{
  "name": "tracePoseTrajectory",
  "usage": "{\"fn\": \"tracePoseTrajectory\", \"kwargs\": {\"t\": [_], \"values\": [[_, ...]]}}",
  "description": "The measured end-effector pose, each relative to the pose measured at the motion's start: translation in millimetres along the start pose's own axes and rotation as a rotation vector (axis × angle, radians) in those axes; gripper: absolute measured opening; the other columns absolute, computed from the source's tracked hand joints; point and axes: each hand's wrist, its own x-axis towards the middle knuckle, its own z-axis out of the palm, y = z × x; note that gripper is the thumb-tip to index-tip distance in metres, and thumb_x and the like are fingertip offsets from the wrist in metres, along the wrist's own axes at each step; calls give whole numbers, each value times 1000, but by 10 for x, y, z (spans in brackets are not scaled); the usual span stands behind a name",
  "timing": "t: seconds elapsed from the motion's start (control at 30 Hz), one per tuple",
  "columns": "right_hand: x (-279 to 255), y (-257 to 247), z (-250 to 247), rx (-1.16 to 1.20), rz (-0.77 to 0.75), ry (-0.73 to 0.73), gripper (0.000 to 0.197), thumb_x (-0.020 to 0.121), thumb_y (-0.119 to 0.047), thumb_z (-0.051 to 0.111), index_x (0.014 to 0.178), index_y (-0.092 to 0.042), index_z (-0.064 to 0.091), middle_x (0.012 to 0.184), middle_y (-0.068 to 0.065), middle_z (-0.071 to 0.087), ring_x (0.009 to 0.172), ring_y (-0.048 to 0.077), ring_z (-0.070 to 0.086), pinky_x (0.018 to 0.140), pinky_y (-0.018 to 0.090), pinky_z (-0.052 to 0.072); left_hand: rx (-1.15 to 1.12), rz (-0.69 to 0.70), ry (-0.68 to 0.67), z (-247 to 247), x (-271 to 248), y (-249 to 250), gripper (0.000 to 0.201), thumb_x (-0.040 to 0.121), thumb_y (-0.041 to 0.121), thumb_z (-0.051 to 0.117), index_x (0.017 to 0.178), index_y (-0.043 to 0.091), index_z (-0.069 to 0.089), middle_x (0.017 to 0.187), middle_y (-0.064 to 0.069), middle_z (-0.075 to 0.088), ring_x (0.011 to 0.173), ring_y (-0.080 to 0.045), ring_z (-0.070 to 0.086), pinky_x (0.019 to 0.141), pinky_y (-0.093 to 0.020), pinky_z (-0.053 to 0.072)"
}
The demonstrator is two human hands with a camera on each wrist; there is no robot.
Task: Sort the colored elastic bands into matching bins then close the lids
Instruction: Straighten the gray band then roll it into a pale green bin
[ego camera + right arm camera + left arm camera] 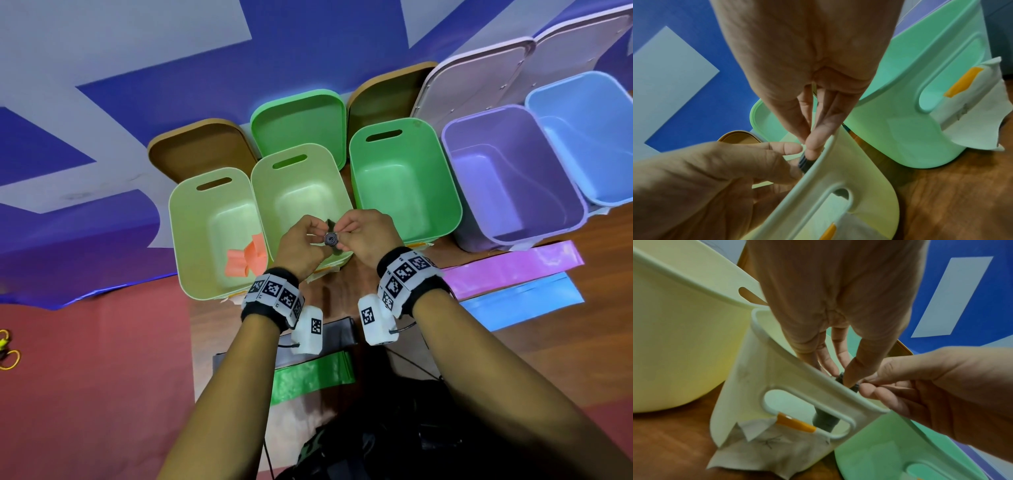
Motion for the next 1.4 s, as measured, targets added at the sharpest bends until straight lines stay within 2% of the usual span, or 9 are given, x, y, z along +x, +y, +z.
{"fn": "tracePoseTrajectory", "kwargs": {"t": [0.23, 0.4, 0.67, 0.83, 0.93, 1.03, 1.17, 1.27, 1.4], "values": [[-49, -33, -41, 10, 4, -15, 23, 79, 3, 63, 80, -19, 70, 79, 3, 72, 74, 18, 72, 78, 32, 61, 17, -12, -6, 33, -26, 0, 30, 70, 3, 75, 94, 16, 61, 92, 2, 63, 90, -20, 66, 81, -33, 54], [-107, -71, -65, -49, -2, -35, 21, 78, -1, 63, 87, -17, 73, 78, -5, 69, 71, 6, 65, 60, 9, 49, 31, 20, 3, 7, -61, 27, 27, 76, -2, 73, 94, 15, 63, 91, 3, 65, 84, -15, 65, 77, -26, 55], [-273, -6, -5, -52, -28, -26, 23, 81, -7, 64, 74, -29, 69, 76, -5, 69, 78, 19, 70, 79, 33, 59, 34, 55, -2, -21, -263, 16, 28, 82, -18, 53, 105, -5, 61, 90, -9, 57, 75, -7, 54, 69, -11, 47], [-400, 42, 39, -63, -57, -14, 18, 80, -13, 67, 72, -29, 69, 70, -7, 68, 79, 23, 70, 81, 40, 59, 20, 130, -10, -64, -423, -16, 23, 83, -11, 61, 92, 10, 61, 91, -11, 62, 77, -12, 58, 77, -19, 50], [-458, 89, 65, -61, -62, -21, 17, 80, -13, 66, 73, -28, 70, 67, -8, 67, 75, 20, 69, 81, 40, 59, 32, 139, -6, -52, -497, -78, 21, 83, 0, 66, 87, 20, 61, 91, -10, 62, 79, -15, 59, 80, -28, 51], [-510, 157, 90, -67, -53, -34, 12, 82, -11, 66, 78, -22, 72, 71, -4, 69, 76, 19, 70, 80, 39, 60, 28, 144, 10, 0, -582, -152, 13, 81, 16, 70, 88, 23, 62, 88, -4, 63, 77, -14, 58, 79, -29, 52], [-595, 315, 121, -81, -31, -53, 17, 82, -11, 64, 75, -26, 69, 73, -2, 73, 75, 17, 72, 74, 33, 59, 31, 108, -39, 99, -634, -300, 13, 85, 6, 69, 91, 15, 63, 83, -2, 63, 75, -13, 57, 78, -30, 50], [-642, 505, 204, -103, -28, -43, 22, 80, -10, 66, 68, -28, 67, 69, -3, 71, 74, 20, 72, 72, 33, 58, 58, 81, -68, 193, -664, -462, 12, 78, 12, 69, 86, 19, 63, 82, -1, 64, 74, -11, 57, 78, -26, 49], [-662, 755, 326, -148, -5, -95, 28, 81, -6, 67, 65, -28, 64, 64, -9, 64, 75, 20, 69, 69, 30, 54, 154, 28, -111, 309, -704, -732, 26, 84, -3, 67, 82, 22, 60, 80, -1, 64, 76, -15, 58, 82, -31, 49]]}}
